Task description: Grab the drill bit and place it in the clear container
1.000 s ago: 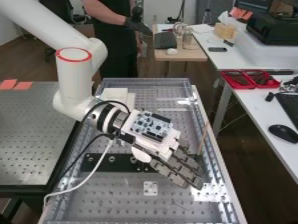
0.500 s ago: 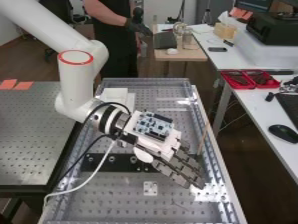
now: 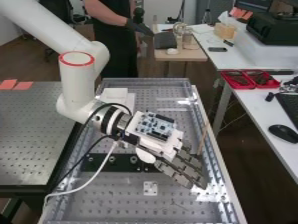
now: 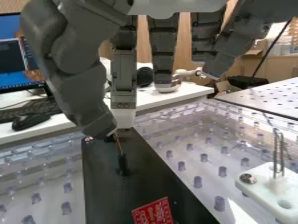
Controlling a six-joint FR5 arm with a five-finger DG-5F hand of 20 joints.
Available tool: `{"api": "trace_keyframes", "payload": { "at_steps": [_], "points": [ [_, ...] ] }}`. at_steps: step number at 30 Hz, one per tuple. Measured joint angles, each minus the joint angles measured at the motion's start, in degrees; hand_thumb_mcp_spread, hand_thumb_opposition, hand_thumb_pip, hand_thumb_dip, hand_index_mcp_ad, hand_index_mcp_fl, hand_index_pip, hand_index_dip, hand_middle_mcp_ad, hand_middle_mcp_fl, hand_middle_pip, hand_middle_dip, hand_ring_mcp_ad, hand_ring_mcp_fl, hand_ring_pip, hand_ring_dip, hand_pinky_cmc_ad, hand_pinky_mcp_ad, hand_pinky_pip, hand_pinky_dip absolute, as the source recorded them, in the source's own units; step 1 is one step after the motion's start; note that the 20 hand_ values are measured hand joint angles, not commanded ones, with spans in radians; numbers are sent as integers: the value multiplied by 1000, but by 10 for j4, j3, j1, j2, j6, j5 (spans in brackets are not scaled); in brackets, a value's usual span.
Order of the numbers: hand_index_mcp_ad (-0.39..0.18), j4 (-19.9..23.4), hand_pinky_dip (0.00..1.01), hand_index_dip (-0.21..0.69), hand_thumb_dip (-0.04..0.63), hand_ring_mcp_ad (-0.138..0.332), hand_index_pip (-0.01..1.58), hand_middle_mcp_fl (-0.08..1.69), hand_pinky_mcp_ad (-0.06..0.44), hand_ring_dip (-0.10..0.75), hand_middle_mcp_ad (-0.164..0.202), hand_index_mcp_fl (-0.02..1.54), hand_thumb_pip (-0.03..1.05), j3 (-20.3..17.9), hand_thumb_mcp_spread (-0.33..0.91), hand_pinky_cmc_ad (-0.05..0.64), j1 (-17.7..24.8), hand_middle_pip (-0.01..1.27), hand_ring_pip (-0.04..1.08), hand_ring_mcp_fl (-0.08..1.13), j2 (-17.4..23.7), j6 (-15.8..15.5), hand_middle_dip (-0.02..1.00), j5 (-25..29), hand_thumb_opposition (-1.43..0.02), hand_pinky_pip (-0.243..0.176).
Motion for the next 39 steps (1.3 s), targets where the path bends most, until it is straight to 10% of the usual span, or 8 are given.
{"api": "trace_keyframes", "payload": {
  "at_steps": [39],
  "points": [
    [-134,16,211,330,269,213,1290,288,119,300,75,518,569,-5,581,401,-1,113,84,26,2,-8,426,-4,-888,68]
  ]
}}
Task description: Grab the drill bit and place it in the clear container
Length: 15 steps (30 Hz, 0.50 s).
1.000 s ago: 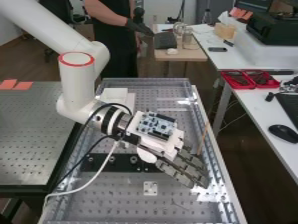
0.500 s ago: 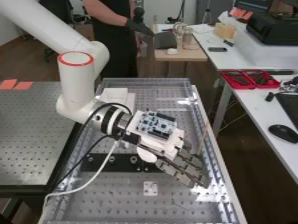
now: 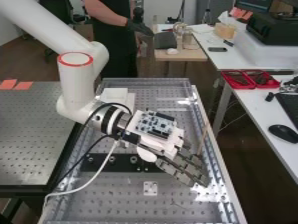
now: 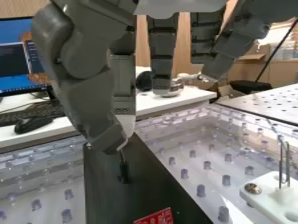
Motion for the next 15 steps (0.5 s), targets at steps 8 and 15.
{"api": "trace_keyframes", "payload": {
  "at_steps": [8,15],
  "points": [
    [-136,28,206,314,269,213,1304,365,120,300,77,560,569,-11,595,398,-1,122,80,59,6,0,426,1,-899,93],
    [-133,34,211,248,271,208,1213,386,120,300,77,682,494,-14,658,419,-1,120,82,63,17,11,426,-1,-911,101]
  ]
}}
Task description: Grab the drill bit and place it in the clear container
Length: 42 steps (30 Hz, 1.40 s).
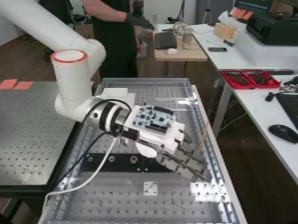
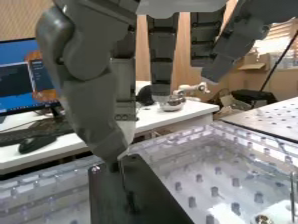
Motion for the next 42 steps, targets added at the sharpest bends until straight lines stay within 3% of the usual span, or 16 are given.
{"api": "trace_keyframes", "payload": {
  "at_steps": [7,18,20,23,34,42],
  "points": [
    [-133,-13,211,215,271,202,1162,403,119,300,75,731,494,-2,658,414,3,120,84,75,31,3,426,0,-946,101],
    [-136,-2,211,215,271,201,1042,405,120,300,75,848,497,-51,658,414,32,120,84,75,148,-28,426,-22,-1004,101],
    [-162,0,211,215,271,201,1030,403,120,300,73,873,499,-59,733,414,41,120,84,75,165,-35,426,-29,-1002,101],
    [-166,2,211,218,271,202,1009,403,120,300,75,881,496,-67,738,417,59,120,84,75,185,-43,426,-35,-1012,101],
    [-164,6,211,239,271,202,941,405,124,300,75,930,496,-77,733,414,93,120,84,75,201,-29,426,-77,-1031,99],
    [-164,-5,211,265,271,202,920,405,120,300,75,949,496,-63,731,414,113,120,84,75,180,0,426,-93,-1031,99]
  ]
}}
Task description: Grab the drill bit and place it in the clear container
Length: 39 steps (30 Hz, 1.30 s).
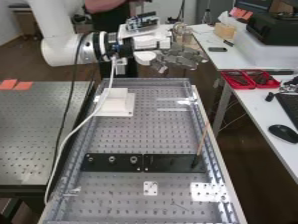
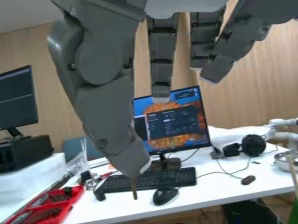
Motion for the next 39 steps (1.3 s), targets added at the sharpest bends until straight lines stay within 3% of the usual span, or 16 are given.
{"api": "trace_keyframes", "payload": {
  "at_steps": [13,24,39],
  "points": [
    [-164,-19,211,265,271,202,920,405,120,300,75,949,496,30,731,414,28,124,84,77,-45,25,426,-16,-1031,99],
    [-164,-43,211,265,271,202,920,405,122,300,75,949,496,74,733,417,50,120,82,75,-109,55,426,-15,-1031,99],
    [-164,-98,211,265,271,202,918,403,120,300,75,948,496,124,731,414,74,120,84,75,-181,58,426,-8,-1031,99]
  ]
}}
